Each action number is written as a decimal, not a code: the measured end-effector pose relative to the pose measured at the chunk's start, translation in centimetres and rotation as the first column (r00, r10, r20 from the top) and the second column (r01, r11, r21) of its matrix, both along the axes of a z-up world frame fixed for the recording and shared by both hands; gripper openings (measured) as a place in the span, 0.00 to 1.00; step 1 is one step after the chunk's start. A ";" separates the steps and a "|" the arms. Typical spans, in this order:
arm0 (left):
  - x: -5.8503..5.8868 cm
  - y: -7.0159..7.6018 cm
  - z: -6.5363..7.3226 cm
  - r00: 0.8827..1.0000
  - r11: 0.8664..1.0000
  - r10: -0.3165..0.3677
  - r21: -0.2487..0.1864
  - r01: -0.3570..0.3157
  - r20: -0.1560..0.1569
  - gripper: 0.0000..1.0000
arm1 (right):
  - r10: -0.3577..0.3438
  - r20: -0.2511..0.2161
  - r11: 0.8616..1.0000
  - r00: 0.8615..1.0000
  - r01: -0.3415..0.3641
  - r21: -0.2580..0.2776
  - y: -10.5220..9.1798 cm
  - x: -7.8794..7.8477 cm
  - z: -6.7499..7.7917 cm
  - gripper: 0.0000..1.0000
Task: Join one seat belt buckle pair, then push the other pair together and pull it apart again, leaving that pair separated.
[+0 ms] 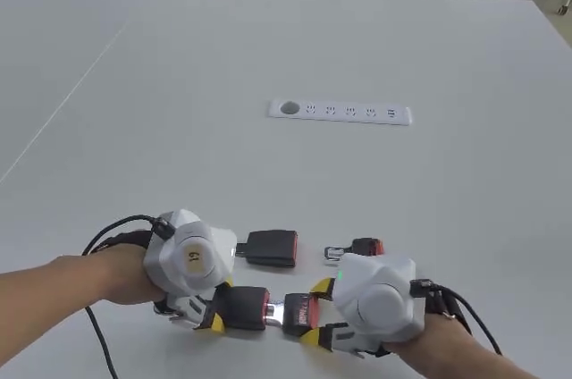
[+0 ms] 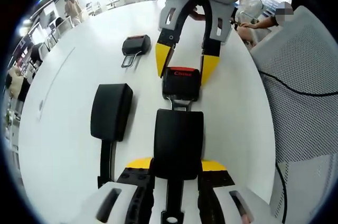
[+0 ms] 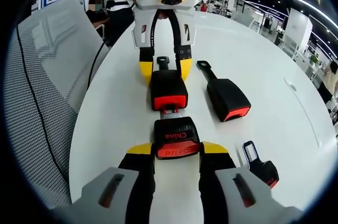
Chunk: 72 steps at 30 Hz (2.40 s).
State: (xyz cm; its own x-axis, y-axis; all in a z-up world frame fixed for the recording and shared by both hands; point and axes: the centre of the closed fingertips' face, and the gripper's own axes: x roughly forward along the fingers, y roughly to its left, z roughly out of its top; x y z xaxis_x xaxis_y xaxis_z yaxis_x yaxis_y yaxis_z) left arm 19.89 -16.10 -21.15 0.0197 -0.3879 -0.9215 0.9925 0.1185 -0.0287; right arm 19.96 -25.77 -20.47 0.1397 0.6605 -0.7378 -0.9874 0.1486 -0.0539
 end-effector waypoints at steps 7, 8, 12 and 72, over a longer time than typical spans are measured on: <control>-0.1 -0.1 0.1 1.000 1.000 0.000 -0.001 0.000 -0.001 0.31 | 0.000 -0.009 1.000 1.000 0.000 -0.015 0.1 0.2 -0.2 0.29; 0.0 -0.1 0.1 1.000 1.000 -0.001 -0.001 0.001 -0.002 0.31 | 0.003 -0.008 1.000 1.000 -0.003 -0.017 0.1 0.1 -0.2 0.29; -0.1 -0.2 0.2 1.000 1.000 -0.001 -0.003 0.001 -0.002 0.31 | 0.013 -0.007 1.000 1.000 -0.014 -0.020 0.4 0.2 -0.2 0.29; -0.2 -0.4 0.0 0.999 0.999 -0.041 0.024 0.042 -0.014 0.31 | 0.054 -0.013 0.998 0.998 -0.055 -0.026 0.9 -0.8 0.2 0.28</control>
State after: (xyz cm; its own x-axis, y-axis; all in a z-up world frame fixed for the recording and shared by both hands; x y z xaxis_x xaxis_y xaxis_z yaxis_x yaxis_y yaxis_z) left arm 19.70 -16.47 -21.12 -0.0082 -0.3653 -0.9309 0.9962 0.0779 -0.0394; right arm 19.18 -24.86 -20.23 0.0946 0.6471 -0.7565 -0.9946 0.0931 -0.0447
